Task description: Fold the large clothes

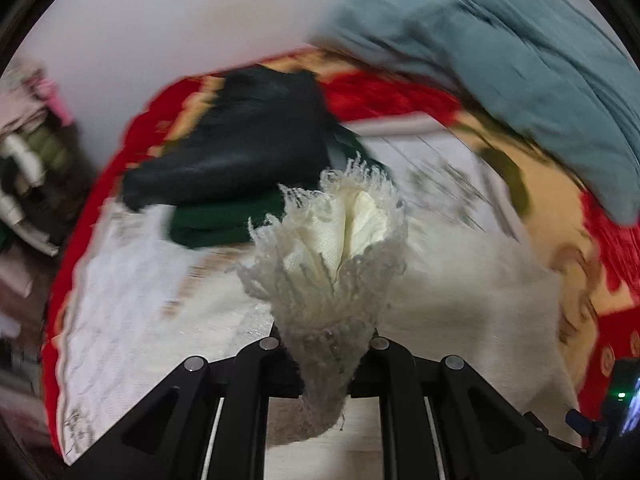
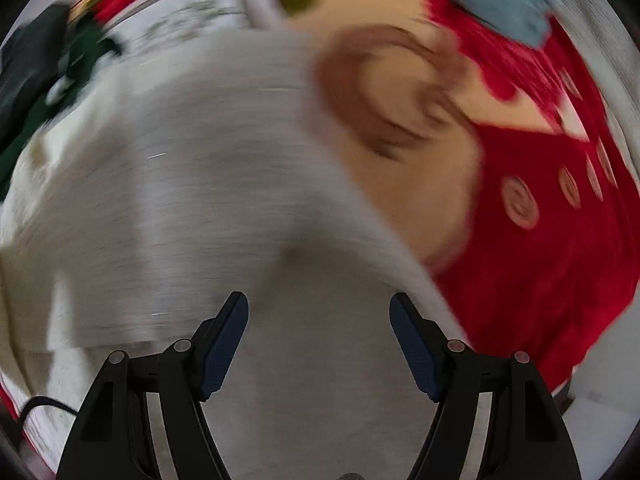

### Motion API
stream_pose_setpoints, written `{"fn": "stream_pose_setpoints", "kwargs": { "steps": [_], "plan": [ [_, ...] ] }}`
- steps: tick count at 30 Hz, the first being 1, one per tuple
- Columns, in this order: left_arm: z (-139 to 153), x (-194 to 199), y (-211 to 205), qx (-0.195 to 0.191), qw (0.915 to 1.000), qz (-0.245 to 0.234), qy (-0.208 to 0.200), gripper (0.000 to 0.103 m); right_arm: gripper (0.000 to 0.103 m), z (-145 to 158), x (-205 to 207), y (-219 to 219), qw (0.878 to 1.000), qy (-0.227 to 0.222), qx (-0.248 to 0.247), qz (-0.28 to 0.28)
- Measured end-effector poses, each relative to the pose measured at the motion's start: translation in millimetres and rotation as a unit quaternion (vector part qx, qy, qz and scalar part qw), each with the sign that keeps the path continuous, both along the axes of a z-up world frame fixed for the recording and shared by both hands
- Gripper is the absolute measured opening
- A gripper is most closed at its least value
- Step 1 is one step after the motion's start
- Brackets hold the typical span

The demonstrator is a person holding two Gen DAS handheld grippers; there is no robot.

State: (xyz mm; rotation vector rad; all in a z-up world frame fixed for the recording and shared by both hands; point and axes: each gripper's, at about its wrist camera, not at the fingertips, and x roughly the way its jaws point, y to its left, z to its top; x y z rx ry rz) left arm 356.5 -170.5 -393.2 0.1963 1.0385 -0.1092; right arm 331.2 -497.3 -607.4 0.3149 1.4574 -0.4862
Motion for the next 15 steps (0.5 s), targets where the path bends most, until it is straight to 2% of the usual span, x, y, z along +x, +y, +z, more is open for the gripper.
{"fn": "stream_pose_setpoints", "kwargs": {
  "steps": [4,7,10,13,14,15],
  "plan": [
    [-33.5,-4.8,-52.1,0.002,0.9985,-0.036,0.040,0.010,0.075,-5.5,-21.0,-34.1,0.999,0.006,-0.004,-0.046],
    [-51.0,-10.1,-81.3,0.011,0.9969,-0.054,0.057,0.010,0.075,-7.4,-32.3,-41.4,0.998,0.008,-0.002,-0.059],
    [-59.9,-17.4,-95.8,0.017,0.9956,-0.067,0.063,0.013,0.075,-5.8,-44.5,-42.9,0.998,0.005,0.003,-0.067],
    [-61.1,-16.5,-96.7,0.011,0.9961,-0.060,0.063,0.016,0.075,-6.7,-54.2,-48.3,0.997,-0.004,0.015,-0.079],
    [-60.2,-15.8,-96.2,0.006,0.9962,-0.059,0.064,0.023,0.075,-5.4,-56.0,-50.4,0.996,-0.009,0.022,-0.085],
    [-60.0,-14.8,-95.7,-0.001,0.9961,-0.059,0.066,0.040,0.075,-4.2,-56.8,-52.1,0.996,-0.013,0.027,-0.089]
  ]
}}
